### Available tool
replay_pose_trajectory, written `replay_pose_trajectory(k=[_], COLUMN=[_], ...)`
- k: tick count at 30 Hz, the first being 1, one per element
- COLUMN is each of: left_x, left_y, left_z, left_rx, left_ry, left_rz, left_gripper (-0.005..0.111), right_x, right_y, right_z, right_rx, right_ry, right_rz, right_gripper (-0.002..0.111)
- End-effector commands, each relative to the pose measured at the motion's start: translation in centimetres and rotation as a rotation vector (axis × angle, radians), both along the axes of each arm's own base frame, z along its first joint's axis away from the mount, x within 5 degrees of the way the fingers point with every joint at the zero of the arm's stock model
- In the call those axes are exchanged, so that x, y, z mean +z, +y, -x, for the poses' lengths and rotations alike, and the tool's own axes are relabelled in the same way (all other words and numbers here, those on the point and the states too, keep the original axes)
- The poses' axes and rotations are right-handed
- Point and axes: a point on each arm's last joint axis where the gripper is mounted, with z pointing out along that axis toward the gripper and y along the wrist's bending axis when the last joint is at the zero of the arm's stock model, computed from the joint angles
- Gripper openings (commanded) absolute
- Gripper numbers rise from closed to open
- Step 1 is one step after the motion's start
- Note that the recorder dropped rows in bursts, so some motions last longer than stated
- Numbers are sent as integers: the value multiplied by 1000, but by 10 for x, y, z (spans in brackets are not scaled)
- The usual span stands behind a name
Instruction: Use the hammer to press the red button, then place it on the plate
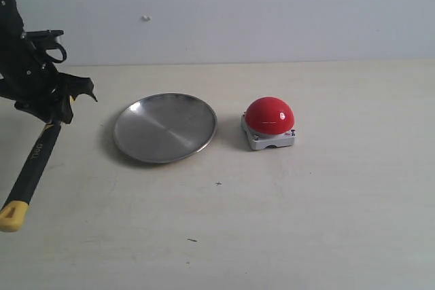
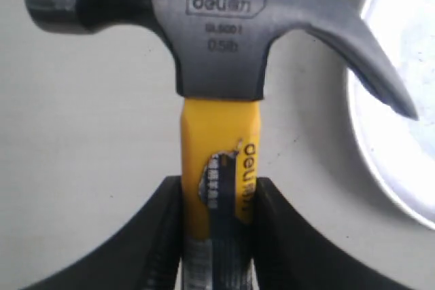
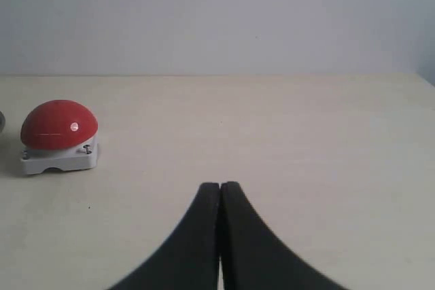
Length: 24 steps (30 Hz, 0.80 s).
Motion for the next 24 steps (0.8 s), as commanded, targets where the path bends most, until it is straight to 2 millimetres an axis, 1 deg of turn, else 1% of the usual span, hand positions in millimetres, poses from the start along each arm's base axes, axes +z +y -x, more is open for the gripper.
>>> replay_pose_trajectory(k=[1, 2, 3, 5, 6, 7, 9, 10, 11, 13, 14, 16, 18, 21, 23, 24], left_x=[35, 43, 47, 52, 55, 56, 59, 59, 59, 59, 59, 59, 60, 62, 64, 64], left_y=[-7, -12, -15, -19, -21, -23, -25, -25, -25, -25, -26, -26, -28, -33, -36, -38], left_z=[7, 10, 10, 11, 11, 11, 11, 11, 11, 11, 11, 11, 11, 11, 12, 13], left_rx=[-52, -86, -98, -112, -118, -123, -135, -140, -147, -159, -158, -157, -169, -192, -210, -220], left_ry=[-64, -78, -91, -117, -128, -136, -144, -145, -147, -148, -148, -149, -152, -163, -164, -164], left_rz=[71, 126, 159, 209, 231, 249, 275, 274, 273, 270, 272, 282, 299, 349, 392, 407], left_gripper=[0, 0, 0, 0, 0, 0, 0, 0, 0, 0, 0, 0, 0, 0, 0, 0], right_x=[5, 11, 15, 22, 28, 33, 37, 37, 36, 34, 34, 49, 71, 112, 132, 138], right_y=[-2, -3, -3, -3, -4, -5, -8, -8, -8, -7, -7, -5, -3, -2, -3, -5], right_z=[0, -1, -1, -1, -1, 0, 2, 2, 2, 1, 1, 4, 9, 10, -2, -12], right_rx=[-2, -7, -15, -32, -47, -63, -90, -92, -91, -89, -86, -63, -32, -12, -26, -40], right_ry=[-41, -105, -151, -258, -340, -421, -529, -536, -542, -534, -526, -555, -599, -604, -530, -474], right_rz=[151, 195, 158, 30, -50, -182, -517, -562, -658, -780, -790, -775, -711, -532, -521, -530], right_gripper=[0, 0, 0, 0, 0, 0, 0, 0, 0, 0, 0, 0, 0, 0, 0, 0])
